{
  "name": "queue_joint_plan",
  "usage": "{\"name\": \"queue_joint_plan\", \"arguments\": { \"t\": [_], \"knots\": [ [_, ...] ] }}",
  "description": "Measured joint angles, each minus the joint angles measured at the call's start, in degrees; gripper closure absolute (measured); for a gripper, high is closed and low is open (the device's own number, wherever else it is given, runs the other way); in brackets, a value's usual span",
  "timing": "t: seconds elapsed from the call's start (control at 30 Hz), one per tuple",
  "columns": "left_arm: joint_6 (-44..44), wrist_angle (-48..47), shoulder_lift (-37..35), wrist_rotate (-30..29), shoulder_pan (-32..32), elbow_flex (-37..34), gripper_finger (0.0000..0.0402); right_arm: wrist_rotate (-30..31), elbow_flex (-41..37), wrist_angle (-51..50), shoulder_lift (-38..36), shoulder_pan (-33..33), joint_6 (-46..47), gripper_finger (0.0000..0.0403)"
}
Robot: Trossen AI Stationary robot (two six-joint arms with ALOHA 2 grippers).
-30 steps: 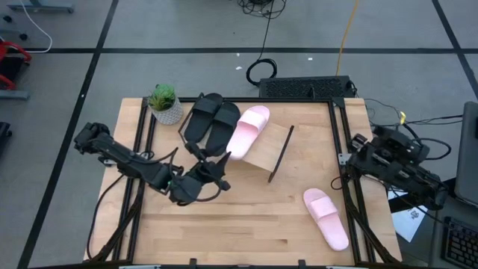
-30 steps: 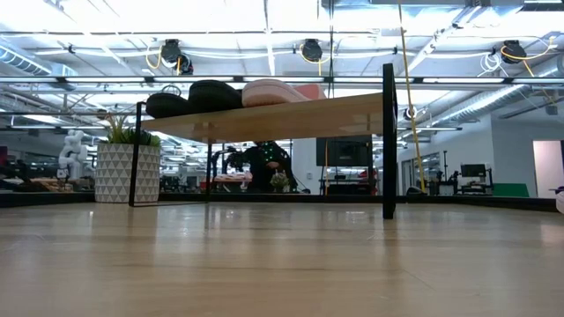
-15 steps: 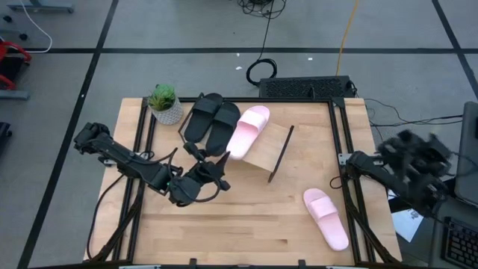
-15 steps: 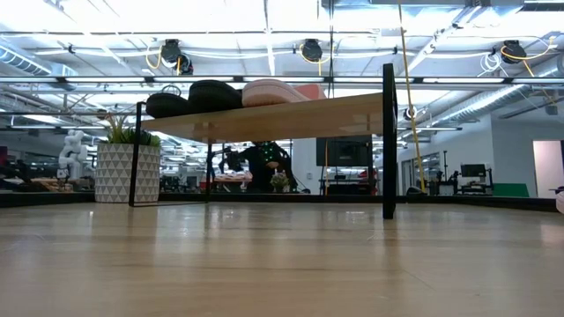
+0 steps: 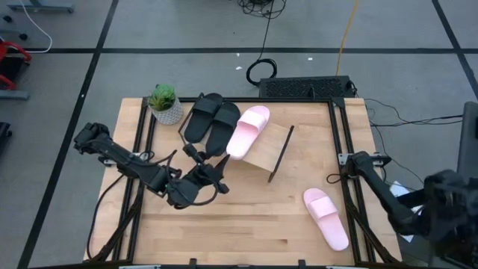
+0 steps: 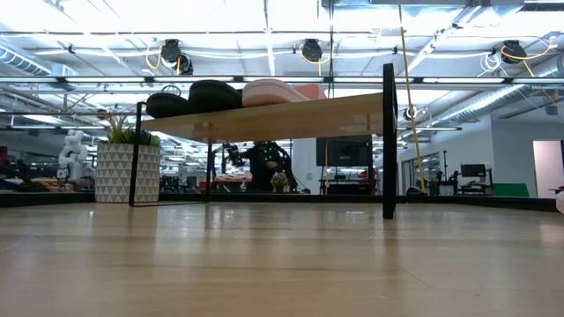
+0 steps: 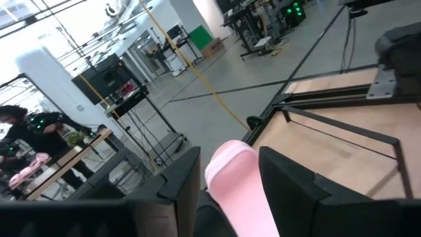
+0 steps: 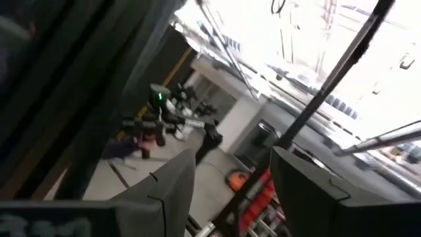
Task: Pick and place slides into the shelf
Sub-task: Put the pink slide on the shelf
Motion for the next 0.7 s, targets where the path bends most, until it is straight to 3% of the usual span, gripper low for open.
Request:
{"name": "queue_joint_plan", "arguments": {
  "t": [0.33,0.7],
  "knots": [
    [0.98,-0.27,0.00,0.05,-3.31,0.00,0.0243,-1.11,5.20,-16.07,-0.65,-6.40,-7.21,0.0216],
    [0.96,-0.36,0.00,0.03,-6.05,0.00,0.0243,-1.01,4.47,-16.87,-1.14,-10.99,-8.16,0.0216]
  ]
}}
